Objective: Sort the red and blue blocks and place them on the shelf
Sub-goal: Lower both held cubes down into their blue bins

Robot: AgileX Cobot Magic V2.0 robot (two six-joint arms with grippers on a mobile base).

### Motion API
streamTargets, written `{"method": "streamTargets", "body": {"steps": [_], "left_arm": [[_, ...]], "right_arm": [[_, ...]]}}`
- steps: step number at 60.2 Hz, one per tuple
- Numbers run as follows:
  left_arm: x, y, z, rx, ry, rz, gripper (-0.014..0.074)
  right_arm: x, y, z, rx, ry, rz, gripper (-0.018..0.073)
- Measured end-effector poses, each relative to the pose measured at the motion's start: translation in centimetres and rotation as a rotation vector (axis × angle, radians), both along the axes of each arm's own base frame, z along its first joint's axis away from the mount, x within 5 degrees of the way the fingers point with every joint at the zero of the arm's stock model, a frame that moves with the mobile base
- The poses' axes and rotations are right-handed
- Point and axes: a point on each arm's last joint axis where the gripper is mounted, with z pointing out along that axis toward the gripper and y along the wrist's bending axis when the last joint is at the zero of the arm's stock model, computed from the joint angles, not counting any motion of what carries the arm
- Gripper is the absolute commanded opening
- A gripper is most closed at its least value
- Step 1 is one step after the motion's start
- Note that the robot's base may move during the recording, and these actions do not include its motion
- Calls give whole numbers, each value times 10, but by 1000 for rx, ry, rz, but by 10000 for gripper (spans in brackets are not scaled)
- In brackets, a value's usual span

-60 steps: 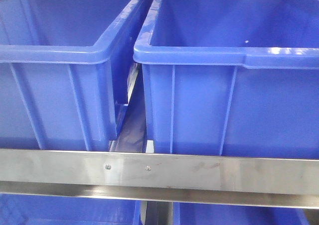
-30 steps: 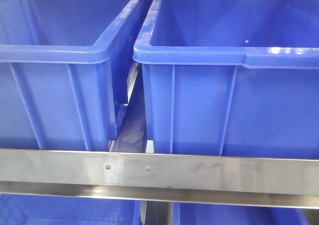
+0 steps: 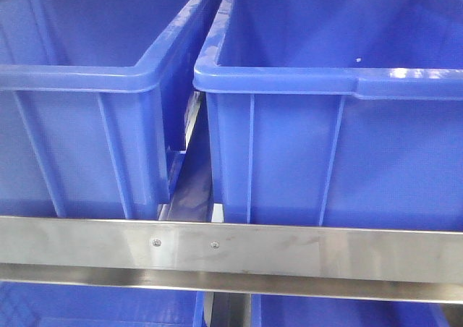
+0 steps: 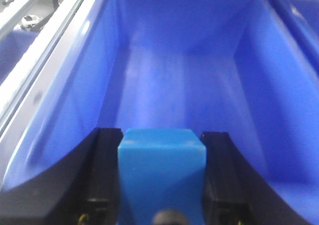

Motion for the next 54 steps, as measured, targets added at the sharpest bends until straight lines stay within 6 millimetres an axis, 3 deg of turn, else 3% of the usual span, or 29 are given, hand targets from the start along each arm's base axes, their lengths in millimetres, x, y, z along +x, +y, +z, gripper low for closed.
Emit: {"method": "streamTargets", "body": {"steps": [13, 18, 29, 44, 49, 54], "left_arm": [[68, -13, 14, 9, 45, -12, 135], [97, -18, 9, 14, 76, -17, 135], [138, -26, -2, 21, 121, -22, 135], [156, -29, -17, 28, 166, -24, 142], [158, -29, -19, 29, 172, -24, 186], [158, -29, -19, 29, 174, -24, 300]], "right_arm": [[52, 3, 11, -7, 38, -3, 58], [71, 4, 13, -8, 51, -4, 58], [101, 6, 8, -10, 76, -7, 58], [116, 7, -2, -14, 102, -8, 66], [116, 7, -3, -15, 102, -8, 150], [116, 7, -3, -21, 100, -7, 311]]}}
